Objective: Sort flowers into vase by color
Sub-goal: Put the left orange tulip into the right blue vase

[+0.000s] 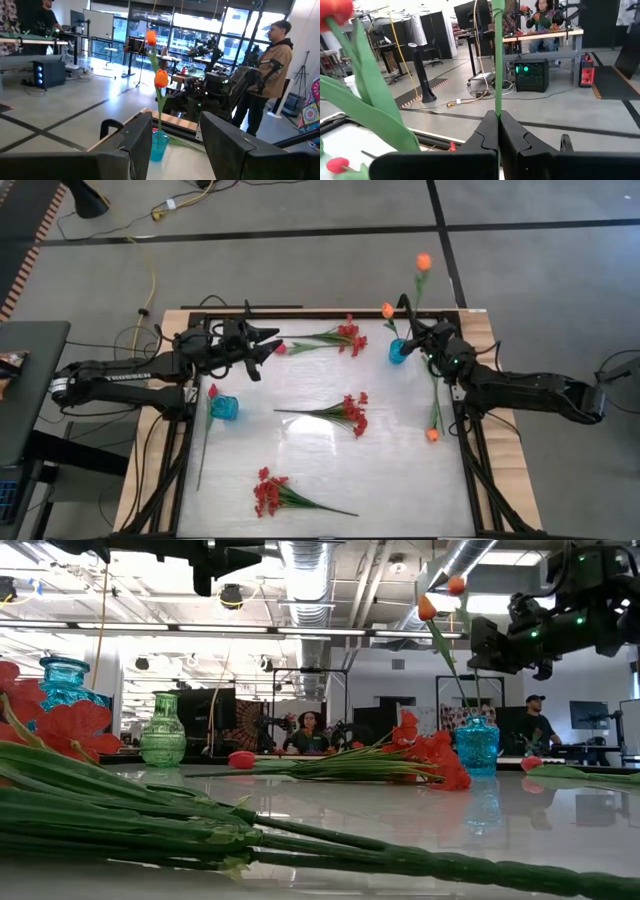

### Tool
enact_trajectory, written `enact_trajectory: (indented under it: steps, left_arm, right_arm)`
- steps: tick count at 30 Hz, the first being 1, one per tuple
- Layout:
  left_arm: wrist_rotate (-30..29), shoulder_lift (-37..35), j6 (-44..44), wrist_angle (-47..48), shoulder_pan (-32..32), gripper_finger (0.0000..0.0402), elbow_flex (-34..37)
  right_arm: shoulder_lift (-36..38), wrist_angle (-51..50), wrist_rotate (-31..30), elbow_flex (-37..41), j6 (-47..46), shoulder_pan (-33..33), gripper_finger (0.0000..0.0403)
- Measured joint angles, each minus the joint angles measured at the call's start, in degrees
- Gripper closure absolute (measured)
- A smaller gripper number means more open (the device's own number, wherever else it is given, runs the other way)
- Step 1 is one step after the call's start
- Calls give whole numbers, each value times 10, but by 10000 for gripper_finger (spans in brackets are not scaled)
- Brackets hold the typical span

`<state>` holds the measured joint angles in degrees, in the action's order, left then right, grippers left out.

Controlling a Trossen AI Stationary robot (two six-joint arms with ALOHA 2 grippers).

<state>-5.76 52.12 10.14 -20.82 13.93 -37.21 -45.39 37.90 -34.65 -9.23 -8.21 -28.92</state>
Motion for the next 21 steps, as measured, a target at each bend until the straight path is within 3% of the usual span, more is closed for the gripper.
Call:
enact_trajectory:
  steps: [21]
  left_arm:
    - [0,0,1,9,0,246,0]
  right_arm:
    - [-59,-8,0,0,-8,0,363]
